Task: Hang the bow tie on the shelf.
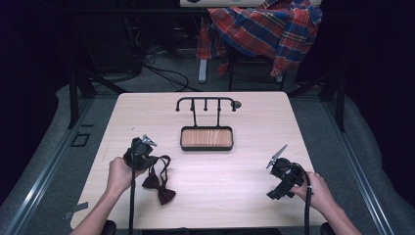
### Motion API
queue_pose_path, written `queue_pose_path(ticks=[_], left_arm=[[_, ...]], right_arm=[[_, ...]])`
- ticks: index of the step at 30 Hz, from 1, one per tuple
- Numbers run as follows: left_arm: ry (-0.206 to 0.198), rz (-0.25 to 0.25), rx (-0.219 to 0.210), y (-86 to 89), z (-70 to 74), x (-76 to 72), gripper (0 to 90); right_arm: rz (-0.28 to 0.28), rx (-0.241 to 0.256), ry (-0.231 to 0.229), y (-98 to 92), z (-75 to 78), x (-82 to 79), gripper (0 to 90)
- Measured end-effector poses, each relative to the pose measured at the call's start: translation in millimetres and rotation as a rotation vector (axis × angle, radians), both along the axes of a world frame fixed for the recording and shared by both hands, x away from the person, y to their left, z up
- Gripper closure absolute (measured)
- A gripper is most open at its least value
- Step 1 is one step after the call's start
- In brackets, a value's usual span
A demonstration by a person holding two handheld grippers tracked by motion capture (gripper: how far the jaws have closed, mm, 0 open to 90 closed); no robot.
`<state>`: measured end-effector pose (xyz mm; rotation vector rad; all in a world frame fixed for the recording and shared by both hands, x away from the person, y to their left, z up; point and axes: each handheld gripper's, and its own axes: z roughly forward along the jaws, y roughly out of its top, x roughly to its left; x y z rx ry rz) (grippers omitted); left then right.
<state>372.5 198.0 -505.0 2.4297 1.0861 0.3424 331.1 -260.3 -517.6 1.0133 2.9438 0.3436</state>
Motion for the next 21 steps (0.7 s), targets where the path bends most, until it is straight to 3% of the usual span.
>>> queue_pose_path(ticks=[1, 9, 21], left_arm=[[-0.021, 0.002, -0.004, 0.8, 3.0, -2.4, 89.1], [-0.075, 0.013, -0.016, 3.5, 15.4, -10.0, 89.2], [-0.099, 0.005, -0.031, 0.8, 25.8, -14.0, 89.3]], right_arm=[[-0.001, -0.004, -0.006, 0.0, 0.5, 0.5, 14.7], [-0.003, -0.001, -0.012, -0.4, 0.9, -0.5, 14.7], [-0.017, 0.007, -0.009, -4.2, 1.1, -3.2, 14.7]])
